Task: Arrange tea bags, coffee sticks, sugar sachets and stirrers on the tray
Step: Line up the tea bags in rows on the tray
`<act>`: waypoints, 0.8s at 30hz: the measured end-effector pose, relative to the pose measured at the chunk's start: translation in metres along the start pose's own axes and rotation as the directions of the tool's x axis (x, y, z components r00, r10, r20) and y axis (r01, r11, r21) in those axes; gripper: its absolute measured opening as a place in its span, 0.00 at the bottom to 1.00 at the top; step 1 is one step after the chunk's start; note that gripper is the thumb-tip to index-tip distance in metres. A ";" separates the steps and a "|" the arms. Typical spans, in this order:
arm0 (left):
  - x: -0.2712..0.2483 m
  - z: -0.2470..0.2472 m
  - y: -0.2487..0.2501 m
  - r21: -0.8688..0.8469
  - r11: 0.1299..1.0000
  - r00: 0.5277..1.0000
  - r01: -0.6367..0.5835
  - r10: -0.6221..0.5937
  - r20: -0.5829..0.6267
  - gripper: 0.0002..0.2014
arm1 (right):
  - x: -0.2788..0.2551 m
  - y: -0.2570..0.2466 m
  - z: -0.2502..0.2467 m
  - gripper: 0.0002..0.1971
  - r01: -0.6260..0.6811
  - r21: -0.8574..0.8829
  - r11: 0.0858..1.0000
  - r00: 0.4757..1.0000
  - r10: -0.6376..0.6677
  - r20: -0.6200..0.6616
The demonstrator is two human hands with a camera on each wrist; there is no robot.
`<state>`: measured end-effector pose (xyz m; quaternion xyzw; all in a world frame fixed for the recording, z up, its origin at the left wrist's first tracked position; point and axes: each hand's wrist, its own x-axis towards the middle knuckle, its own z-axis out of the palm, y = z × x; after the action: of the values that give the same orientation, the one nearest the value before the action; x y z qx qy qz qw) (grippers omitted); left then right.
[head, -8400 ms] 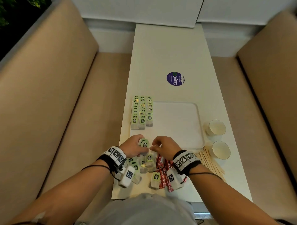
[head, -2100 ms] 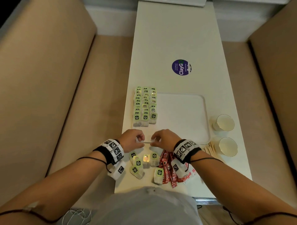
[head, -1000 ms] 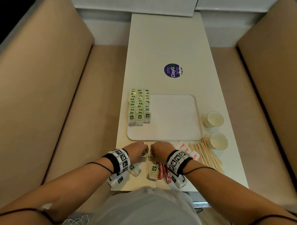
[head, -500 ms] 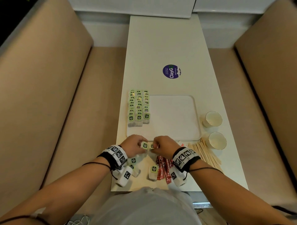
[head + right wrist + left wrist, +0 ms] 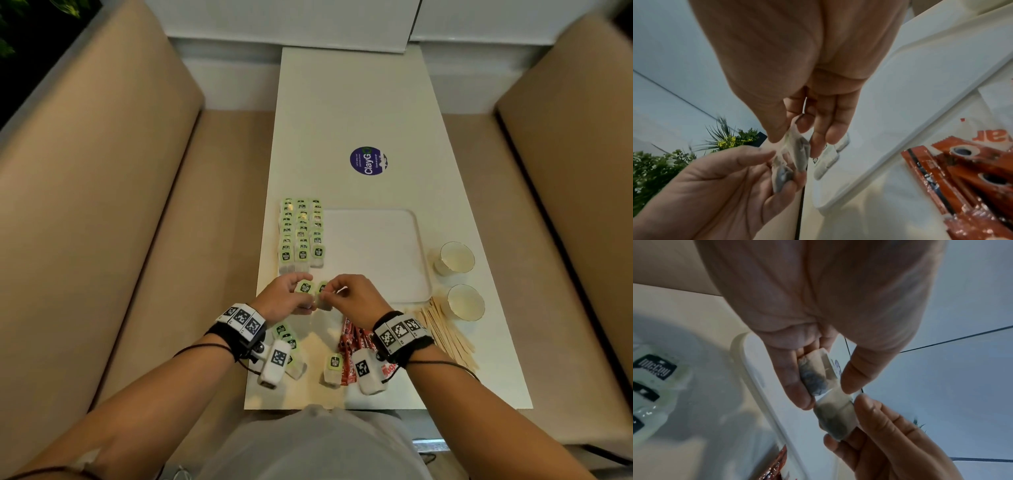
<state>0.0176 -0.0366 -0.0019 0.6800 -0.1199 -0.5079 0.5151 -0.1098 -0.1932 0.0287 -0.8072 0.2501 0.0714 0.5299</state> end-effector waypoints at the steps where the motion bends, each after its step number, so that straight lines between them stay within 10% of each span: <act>1: -0.002 0.000 0.000 -0.020 1.000 1.000 -0.004 0.004 0.000 0.25 | -0.002 -0.002 0.001 0.05 0.006 0.022 1.000 1.000 -0.006 -0.004; 9: -0.018 0.000 -0.002 0.028 0.997 0.996 -0.078 0.079 -0.050 0.05 | -0.008 -0.006 0.012 0.09 0.036 0.094 0.995 0.997 -0.029 -0.074; 24: -0.012 -0.004 -0.001 -0.020 0.998 0.983 -0.062 0.057 -0.175 0.04 | -0.004 0.016 0.024 0.12 -0.109 0.001 0.994 0.993 0.109 -0.040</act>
<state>0.0155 -0.0257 0.0042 0.7113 -0.0882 -0.4324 0.5471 -0.1172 -0.1756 0.0067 -0.7940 0.3042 0.0843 0.5196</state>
